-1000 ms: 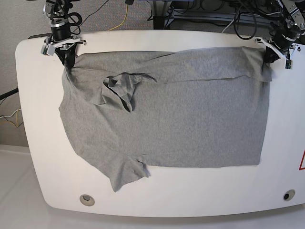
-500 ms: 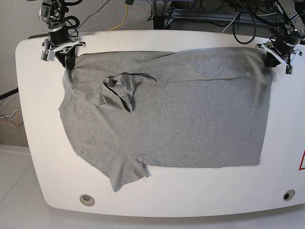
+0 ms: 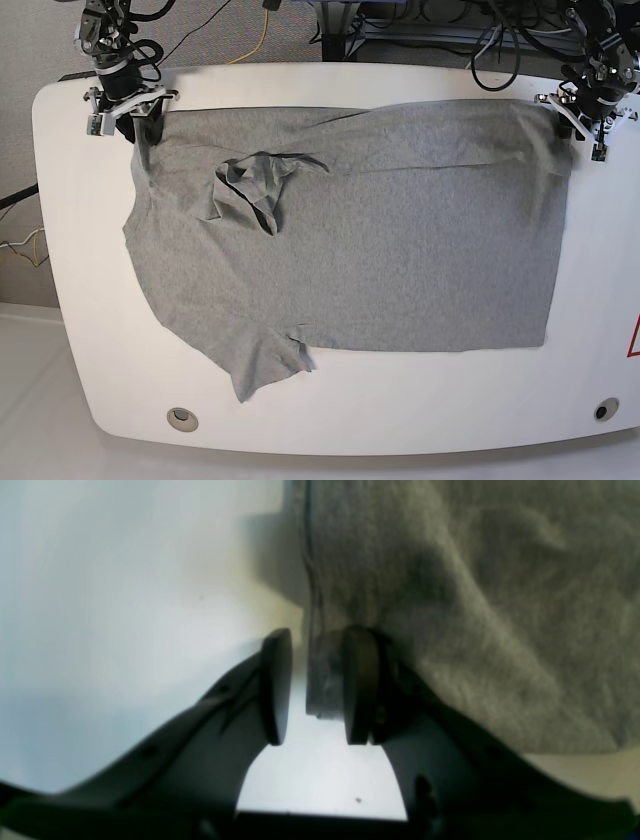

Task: Fold the T-shirt properly
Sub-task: 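Release the shoulder corners and lift both grippers off the shirt, then move both grippers along the shirt's side edges toward the hem, then lower both grippers onto the shirt's side edges near the hem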

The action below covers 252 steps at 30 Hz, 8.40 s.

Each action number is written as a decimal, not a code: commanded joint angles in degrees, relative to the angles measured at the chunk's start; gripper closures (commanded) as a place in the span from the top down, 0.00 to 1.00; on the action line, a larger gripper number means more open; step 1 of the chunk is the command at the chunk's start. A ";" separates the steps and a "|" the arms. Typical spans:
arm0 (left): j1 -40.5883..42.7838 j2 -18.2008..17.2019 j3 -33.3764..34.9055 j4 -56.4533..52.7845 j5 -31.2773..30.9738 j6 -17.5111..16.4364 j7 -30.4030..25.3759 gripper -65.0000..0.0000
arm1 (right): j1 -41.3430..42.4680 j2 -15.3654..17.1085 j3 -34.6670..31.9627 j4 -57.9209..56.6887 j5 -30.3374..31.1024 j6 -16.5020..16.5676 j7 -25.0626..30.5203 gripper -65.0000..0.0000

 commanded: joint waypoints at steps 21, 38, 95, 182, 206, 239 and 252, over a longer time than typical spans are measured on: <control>-1.19 -0.31 -0.08 11.11 3.38 -0.33 10.47 0.27 | -1.08 0.19 7.27 12.77 -4.01 -3.40 -19.14 0.36; -2.60 -0.39 -0.08 11.20 3.38 -0.33 10.47 0.27 | 2.17 0.36 9.20 21.21 -4.01 -3.31 -26.70 0.36; -32.49 -9.89 14.25 -9.46 3.56 0.11 6.16 0.85 | 51.05 11.09 -15.15 -10.09 -4.10 -3.05 -34.35 0.79; -58.42 -10.86 10.91 -69.06 10.41 2.92 -33.13 0.86 | 50.87 15.48 -22.45 -19.93 -4.10 -2.96 -28.55 0.79; -58.86 -9.10 10.82 -72.49 10.33 3.19 -36.39 0.86 | 51.49 18.12 -22.36 -19.93 -4.01 -2.96 -28.46 0.79; -61.33 -13.05 10.82 -73.72 10.33 3.28 -36.21 0.85 | 59.40 15.31 -22.71 -27.84 -4.10 -2.96 -25.21 0.79; -60.80 -12.17 10.74 -79.43 10.24 3.28 -40.25 0.86 | 57.47 15.48 -22.71 -27.49 -4.10 -2.96 -25.21 0.79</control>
